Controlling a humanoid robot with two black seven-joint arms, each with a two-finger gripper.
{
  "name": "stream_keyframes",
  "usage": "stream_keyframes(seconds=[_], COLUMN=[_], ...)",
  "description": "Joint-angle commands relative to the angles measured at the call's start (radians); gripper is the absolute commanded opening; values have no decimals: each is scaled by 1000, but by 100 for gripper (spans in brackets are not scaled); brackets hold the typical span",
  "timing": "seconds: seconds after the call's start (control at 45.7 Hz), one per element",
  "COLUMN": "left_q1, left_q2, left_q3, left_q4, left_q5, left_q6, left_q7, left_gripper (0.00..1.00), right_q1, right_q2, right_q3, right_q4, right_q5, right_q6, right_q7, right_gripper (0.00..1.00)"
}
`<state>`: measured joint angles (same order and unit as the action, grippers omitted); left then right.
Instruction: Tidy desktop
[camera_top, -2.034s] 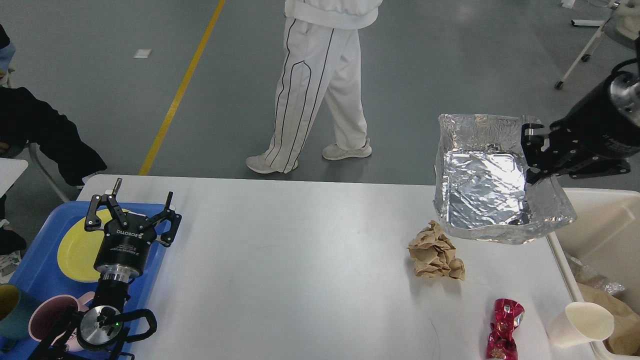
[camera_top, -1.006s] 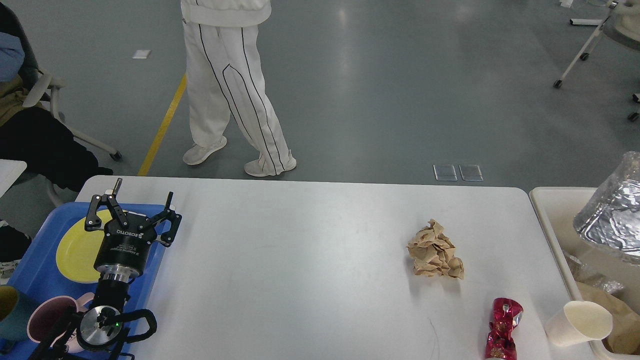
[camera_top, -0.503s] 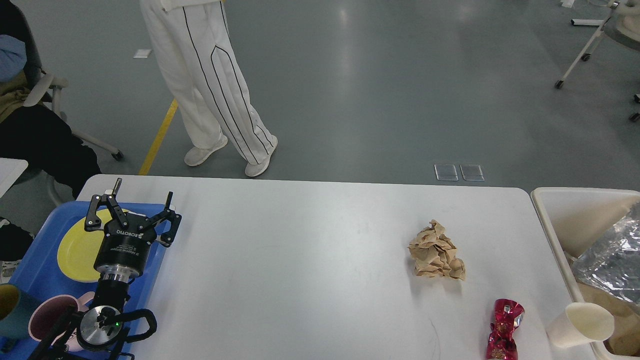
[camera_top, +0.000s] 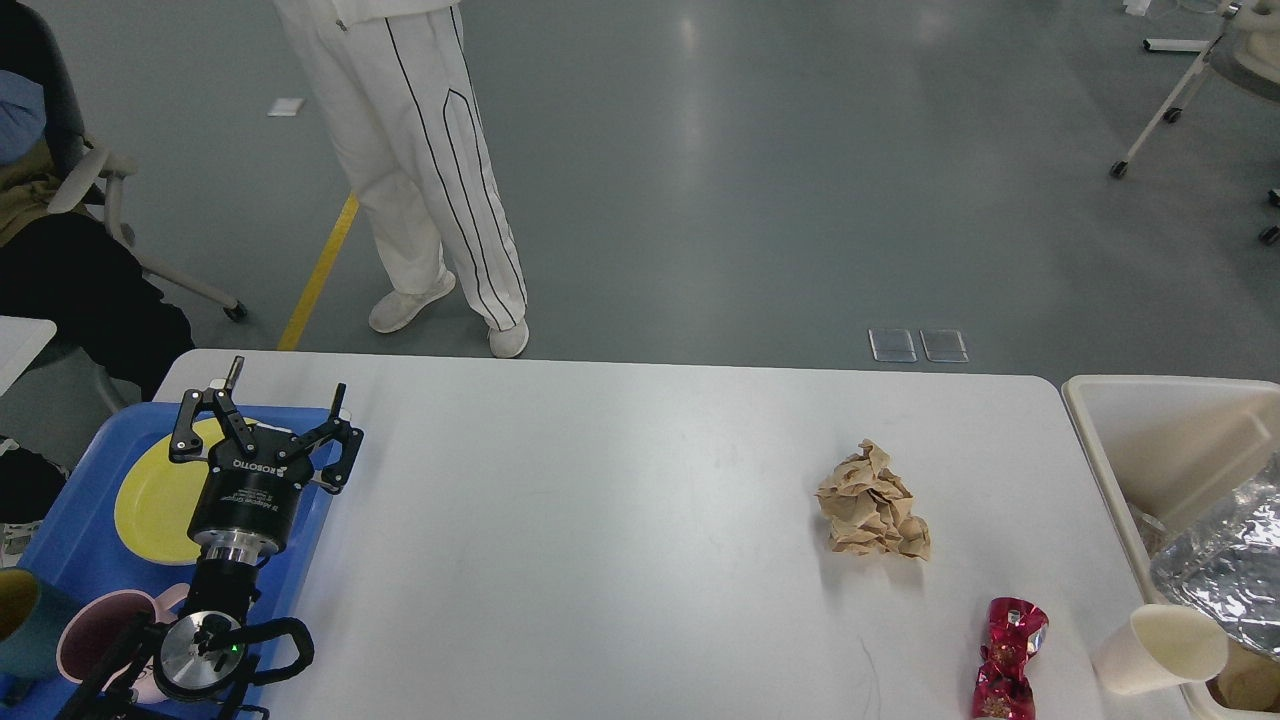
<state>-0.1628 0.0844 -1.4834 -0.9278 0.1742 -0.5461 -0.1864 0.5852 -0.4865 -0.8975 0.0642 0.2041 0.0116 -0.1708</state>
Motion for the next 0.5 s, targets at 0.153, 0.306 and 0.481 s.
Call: stream_keyframes(seconds=[0.153, 0.306, 0.481], left_q1=[-1, 0, 0], left_q2=[0, 0, 0], left_q3=[0, 0, 0], left_q4=[0, 0, 0], left_q5=[1, 1, 1], left_q6=[0, 0, 0], left_q7=[-1, -1, -1], left_gripper=[96, 96, 96], right_q1=[-31, -51, -73], right_q2=[16, 26, 45], right_q3=[-1, -1, -8], right_q4=[0, 0, 0], right_q5=[0, 0, -2], right_q6=[-1, -7, -103], right_q7=[-19, -22, -18], right_gripper=[0, 0, 55])
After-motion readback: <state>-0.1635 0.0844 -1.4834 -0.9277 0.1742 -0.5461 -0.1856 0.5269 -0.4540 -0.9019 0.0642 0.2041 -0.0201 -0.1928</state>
